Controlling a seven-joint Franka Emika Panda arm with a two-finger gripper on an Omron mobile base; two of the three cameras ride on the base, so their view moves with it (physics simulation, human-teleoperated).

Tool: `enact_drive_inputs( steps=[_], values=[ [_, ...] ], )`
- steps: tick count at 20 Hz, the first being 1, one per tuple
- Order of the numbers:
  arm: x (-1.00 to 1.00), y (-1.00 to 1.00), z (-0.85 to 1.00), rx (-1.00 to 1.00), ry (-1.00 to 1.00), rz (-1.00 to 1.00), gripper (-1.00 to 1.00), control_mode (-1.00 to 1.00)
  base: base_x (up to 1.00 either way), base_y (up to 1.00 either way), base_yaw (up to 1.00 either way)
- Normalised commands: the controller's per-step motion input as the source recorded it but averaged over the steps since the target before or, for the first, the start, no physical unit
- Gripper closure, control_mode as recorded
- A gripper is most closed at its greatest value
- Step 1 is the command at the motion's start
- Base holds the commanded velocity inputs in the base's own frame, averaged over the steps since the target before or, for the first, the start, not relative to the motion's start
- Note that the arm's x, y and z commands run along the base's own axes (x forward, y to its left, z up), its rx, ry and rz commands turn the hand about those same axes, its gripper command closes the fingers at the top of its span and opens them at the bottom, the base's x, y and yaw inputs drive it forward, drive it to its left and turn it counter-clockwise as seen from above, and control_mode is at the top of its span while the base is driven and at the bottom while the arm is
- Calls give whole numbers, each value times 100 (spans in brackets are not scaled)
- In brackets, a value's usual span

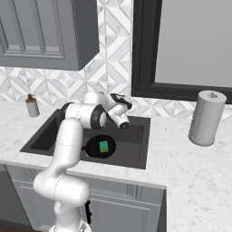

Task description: Pick the pan and sponge and place them into the sink. Then turn on the water.

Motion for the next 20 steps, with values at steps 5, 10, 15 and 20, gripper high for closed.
enact_drive_inputs(
  steps=[5,10,15,20],
  values=[
    [28,-90,18,26,0,-10,100,-100,0,0,0],
    [40,-96,22,28,0,-13,100,-100,0,0,0],
    [36,-98,20,27,1,-9,100,-100,0,0,0],
    [6,-100,48,34,0,-1,100,-100,0,0,0]
  ],
)
